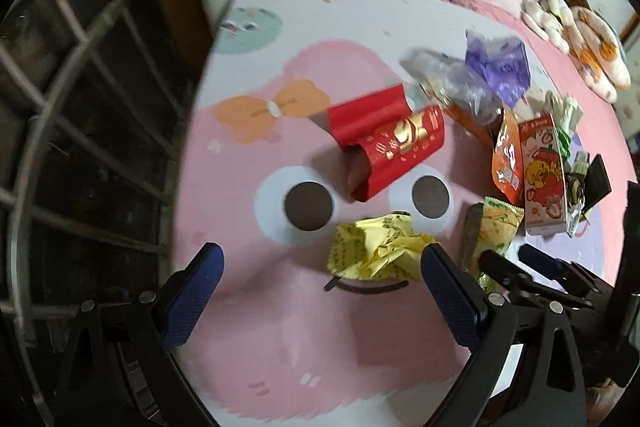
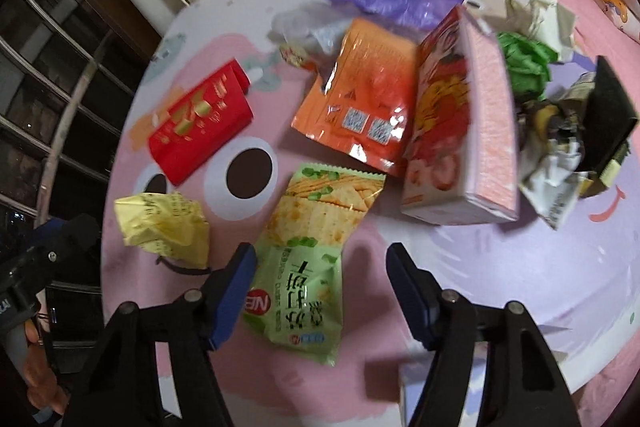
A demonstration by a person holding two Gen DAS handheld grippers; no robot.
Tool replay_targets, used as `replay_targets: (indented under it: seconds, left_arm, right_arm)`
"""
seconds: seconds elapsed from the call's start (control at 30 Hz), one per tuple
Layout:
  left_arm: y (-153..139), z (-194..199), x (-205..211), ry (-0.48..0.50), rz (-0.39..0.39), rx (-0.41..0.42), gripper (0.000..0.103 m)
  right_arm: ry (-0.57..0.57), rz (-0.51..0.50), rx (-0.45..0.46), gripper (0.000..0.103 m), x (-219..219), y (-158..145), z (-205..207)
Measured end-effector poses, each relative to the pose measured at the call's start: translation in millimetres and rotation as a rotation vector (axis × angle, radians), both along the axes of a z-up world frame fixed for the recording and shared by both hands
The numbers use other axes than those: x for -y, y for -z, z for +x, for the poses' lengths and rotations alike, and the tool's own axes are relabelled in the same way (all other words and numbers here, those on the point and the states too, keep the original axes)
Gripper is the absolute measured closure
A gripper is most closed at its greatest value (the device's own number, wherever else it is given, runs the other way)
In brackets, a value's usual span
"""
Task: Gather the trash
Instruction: 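Grasp the yellow crumpled wrapper with the left tool while the right tool grasps the green cracker packet, then carry both items down over the blue bin and open both tools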
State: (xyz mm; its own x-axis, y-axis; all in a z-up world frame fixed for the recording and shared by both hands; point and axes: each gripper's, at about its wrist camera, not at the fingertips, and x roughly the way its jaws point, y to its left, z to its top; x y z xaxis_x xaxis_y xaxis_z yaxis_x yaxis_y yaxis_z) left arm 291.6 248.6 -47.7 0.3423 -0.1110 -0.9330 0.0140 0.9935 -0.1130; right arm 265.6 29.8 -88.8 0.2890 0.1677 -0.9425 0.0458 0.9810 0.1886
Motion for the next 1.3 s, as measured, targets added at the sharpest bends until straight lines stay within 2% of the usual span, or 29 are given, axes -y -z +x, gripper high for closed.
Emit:
replay_targets:
  seconds: [0.1,0.23,0.33,0.4,0.47,0.5,0.57,0.67,0.7,0.77,0.93,1.07,1.3]
  left_arm:
    - [18.4,12.2,6.0,0.039,-0.008,-0.038,0.005]
    - [38.7,22.3,14.4,0.080,-0.016,-0.085,0.006]
    - [48.3,25.9,16.8,0.092,-0.047,-0.102,0.008]
    - [50.0,28.8,16.5,0.088,-0.069,-0.106,0.010]
    - [51.4,31.3,19.0,0.101,-0.098,-0.117,0.018]
    - [51.6,31.6,20.4,0.109,-0.115,-0.121,0.021]
    - [51.2,31.0,23.9,0.126,-0.152,-0.125,0.037]
    - [48.2,29.6,29.5,0.144,-0.184,-0.118,0.055]
    - [46.6,31.1,30.1,0.148,-0.175,-0.115,0.057]
    - [42.6,28.8,35.3,0.166,-0.169,-0.097,0.070]
    - [27.4,20.5,39.5,0.170,-0.137,-0.040,0.089]
    - [11.1,9.9,35.7,0.153,-0.123,-0.003,0.089]
    - [-34.3,-28.0,33.7,0.167,-0.130,0.089,0.089]
  right_arm:
    - [0.004,-0.007,-0.022,0.035,-3.6,9.3,2.4]
    - [-0.020,-0.050,0.000,0.037,-13.7,10.4,2.9]
    - [-0.051,-0.099,0.012,0.054,-23.0,9.1,3.4]
    - [-0.074,-0.119,0.013,0.070,-26.4,8.0,2.7]
    - [-0.078,-0.111,0.010,0.080,-27.0,7.5,2.9]
    - [-0.077,-0.102,0.006,0.082,-25.9,7.7,3.5]
    - [-0.067,-0.075,-0.003,0.091,-21.7,7.2,2.0]
    - [-0.045,-0.030,0.005,0.092,-12.7,1.4,-2.6]
    - [-0.039,-0.018,0.010,0.092,-9.4,-1.8,-4.5]
    - [-0.032,-0.001,0.021,0.092,-5.0,-8.2,-8.9]
    - [-0.023,0.048,0.052,0.094,6.2,-27.0,-19.7]
    - [-0.021,0.076,0.089,0.094,11.1,-45.0,-27.4]
    - [-0.014,0.115,0.127,0.095,32.9,-73.8,-50.0]
